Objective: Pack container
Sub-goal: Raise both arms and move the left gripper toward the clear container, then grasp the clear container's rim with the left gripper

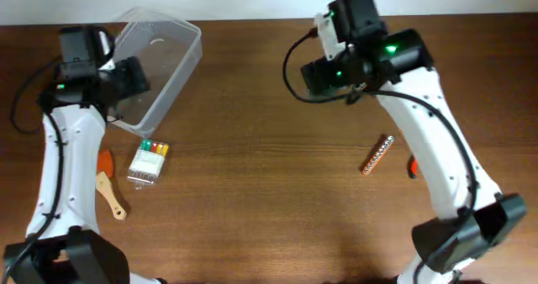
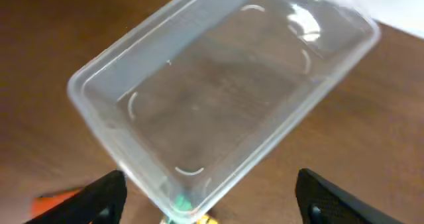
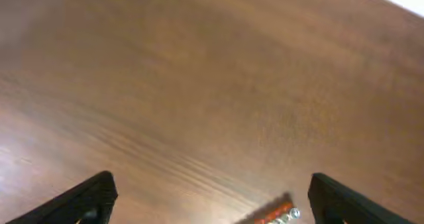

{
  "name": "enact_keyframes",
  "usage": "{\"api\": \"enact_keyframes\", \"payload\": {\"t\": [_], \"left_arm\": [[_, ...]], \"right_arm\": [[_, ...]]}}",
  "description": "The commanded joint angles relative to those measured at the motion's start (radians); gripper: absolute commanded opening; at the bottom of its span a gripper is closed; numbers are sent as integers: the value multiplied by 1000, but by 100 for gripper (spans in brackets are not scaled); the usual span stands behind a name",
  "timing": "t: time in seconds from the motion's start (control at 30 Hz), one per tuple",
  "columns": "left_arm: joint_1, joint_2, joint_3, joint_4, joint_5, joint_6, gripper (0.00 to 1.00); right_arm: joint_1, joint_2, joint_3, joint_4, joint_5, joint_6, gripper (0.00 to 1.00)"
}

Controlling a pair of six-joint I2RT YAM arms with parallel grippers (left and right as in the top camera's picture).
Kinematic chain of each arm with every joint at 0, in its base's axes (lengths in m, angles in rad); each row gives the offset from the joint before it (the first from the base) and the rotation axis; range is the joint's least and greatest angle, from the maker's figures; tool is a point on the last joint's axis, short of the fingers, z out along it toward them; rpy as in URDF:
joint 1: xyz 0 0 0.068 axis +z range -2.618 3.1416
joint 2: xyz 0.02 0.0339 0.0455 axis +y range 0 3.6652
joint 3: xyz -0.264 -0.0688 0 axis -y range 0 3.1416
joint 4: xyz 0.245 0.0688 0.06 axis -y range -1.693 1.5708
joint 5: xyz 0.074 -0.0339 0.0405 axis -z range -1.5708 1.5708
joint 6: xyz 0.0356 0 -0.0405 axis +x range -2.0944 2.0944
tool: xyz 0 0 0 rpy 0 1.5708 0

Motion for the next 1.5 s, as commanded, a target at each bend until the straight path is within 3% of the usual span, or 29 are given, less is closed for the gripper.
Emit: {"api": "enact_keyframes", "payload": {"t": [0.0, 0.13, 0.17, 0.2, 0.23, 0.27, 0.47, 0.77, 1.3, 1.4, 1.47], "left_arm": [[43, 7, 11, -26, 18, -161, 57], [78, 42, 11, -51, 19, -255, 29], [84, 51, 11, -57, 22, -268, 28], [100, 79, 11, -72, 38, -275, 29], [112, 102, 11, -83, 49, -275, 47], [125, 126, 11, -95, 64, -275, 49], [181, 226, 11, -145, 108, -336, 53], [184, 243, 11, -67, 138, -359, 54], [184, 328, 11, -37, 206, -427, 49], [184, 328, 11, -35, 204, -427, 28], [184, 328, 11, -35, 202, -426, 28]], "right_arm": [[1, 22, 20, -23, 30, -7, 85], [1, 22, 20, -26, 30, -7, 80], [1, 22, 20, -29, 30, -7, 80], [1, 22, 20, -36, 30, -7, 80], [1, 22, 20, -37, 31, -7, 80], [-1, 22, 20, -36, 31, -7, 81], [-35, 22, 20, -50, 30, -7, 86], [-64, 22, 20, -69, 26, -6, 87], [-64, 22, 20, -92, 26, -6, 88], [-64, 22, 20, -95, 26, -6, 88], [-64, 22, 20, -95, 26, -6, 88]]}}
